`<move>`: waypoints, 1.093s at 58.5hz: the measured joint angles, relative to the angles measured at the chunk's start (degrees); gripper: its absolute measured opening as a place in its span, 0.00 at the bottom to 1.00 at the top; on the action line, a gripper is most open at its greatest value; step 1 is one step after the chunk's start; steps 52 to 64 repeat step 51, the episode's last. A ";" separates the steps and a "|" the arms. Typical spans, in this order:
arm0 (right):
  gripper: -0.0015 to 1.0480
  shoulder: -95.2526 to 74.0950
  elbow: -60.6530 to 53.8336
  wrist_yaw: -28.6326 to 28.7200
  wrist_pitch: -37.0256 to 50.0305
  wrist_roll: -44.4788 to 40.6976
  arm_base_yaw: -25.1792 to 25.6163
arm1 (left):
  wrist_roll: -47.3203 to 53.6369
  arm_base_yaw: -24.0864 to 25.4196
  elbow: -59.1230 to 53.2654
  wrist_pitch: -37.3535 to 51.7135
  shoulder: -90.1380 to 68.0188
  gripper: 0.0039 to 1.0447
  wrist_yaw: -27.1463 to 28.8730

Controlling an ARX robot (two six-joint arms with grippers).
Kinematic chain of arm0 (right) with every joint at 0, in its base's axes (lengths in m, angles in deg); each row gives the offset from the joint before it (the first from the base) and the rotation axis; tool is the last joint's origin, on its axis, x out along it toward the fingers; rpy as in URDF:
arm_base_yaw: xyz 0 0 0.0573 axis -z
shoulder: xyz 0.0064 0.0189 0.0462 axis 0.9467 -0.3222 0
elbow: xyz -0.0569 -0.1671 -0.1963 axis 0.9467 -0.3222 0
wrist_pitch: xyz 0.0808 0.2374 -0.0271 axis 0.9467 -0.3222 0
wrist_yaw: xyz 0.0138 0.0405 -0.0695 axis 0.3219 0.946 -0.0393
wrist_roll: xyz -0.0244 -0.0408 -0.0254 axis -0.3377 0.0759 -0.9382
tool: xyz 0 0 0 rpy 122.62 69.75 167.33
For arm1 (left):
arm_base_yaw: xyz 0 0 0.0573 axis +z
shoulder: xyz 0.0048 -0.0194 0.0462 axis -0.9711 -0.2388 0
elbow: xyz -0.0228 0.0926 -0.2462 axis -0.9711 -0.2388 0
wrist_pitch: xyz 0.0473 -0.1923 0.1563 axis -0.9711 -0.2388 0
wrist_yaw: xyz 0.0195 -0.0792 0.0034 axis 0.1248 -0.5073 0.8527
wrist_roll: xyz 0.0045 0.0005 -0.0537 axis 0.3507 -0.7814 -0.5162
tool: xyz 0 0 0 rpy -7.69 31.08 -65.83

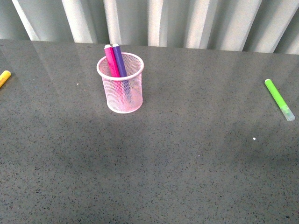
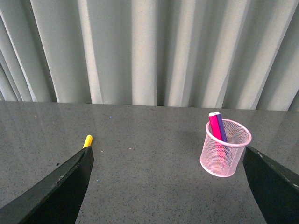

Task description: Insert purple and pink pens into pink cup

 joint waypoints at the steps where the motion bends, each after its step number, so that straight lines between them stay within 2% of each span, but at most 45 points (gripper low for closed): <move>1: 0.93 0.00 0.00 0.00 0.00 0.00 0.00 | 0.00 0.00 0.00 0.00 0.00 0.94 -0.02; 64: 0.93 0.00 0.00 0.00 0.00 0.00 0.00 | 0.00 0.00 0.00 0.00 0.00 0.94 -0.02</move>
